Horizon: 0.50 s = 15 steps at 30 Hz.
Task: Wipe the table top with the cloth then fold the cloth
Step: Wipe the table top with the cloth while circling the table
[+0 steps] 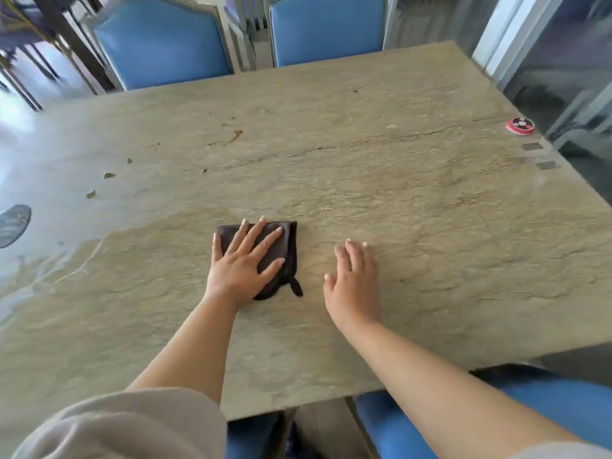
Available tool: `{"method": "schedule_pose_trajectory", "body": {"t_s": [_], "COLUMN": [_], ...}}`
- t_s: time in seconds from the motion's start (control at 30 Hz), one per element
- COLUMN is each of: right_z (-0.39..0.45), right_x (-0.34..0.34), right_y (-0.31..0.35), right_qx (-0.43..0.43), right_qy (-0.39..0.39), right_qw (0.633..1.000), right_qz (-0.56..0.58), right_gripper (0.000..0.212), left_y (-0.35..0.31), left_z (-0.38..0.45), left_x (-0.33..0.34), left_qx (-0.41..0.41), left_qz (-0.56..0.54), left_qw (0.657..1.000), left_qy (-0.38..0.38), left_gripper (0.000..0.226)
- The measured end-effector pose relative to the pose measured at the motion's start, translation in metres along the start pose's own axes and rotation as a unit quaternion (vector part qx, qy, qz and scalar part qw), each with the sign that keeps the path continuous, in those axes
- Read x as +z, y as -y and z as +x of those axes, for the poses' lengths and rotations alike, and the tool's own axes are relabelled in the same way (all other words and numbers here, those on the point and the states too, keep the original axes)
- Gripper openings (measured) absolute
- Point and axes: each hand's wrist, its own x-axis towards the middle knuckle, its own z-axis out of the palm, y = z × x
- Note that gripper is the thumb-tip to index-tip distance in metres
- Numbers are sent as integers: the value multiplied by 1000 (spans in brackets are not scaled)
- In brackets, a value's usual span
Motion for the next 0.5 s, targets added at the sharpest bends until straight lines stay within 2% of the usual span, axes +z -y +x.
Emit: {"method": "schedule_pose_trajectory", "body": {"t_s": [0.1,0.13,0.2,0.27,0.37,0.4,0.43,0.5], "right_z": [-10,-15,-25,-36,-54,-60,-64,-71], "right_x": [24,30,39,45,51,52,54,57], "right_y": [37,47,63,75,87,90,93,96], "right_qx": [72,78,76,58,14,0,-15,-38], "right_qy": [-47,-59,-67,-59,-64,-65,-64,-56], "right_qw": [996,995,995,996,997,997,997,998], "right_qz": [-3,-2,19,34,36,32,27,10], "right_gripper": [55,54,52,50,46,45,43,41], "left_y": [20,18,8,9,53,75,96,131], "left_z": [-3,-13,-45,-84,-115,-116,-114,-107], "left_x": [1,2,4,7,7,5,3,-1], "left_qx": [-93,-102,-53,57,234,269,277,209], "left_qz": [-9,-6,-2,10,51,67,80,78], "left_qw": [995,995,999,998,970,960,957,975], "left_qy": [-21,-21,-5,13,31,31,30,15], "left_gripper": [61,61,61,62,62,62,61,61]}}
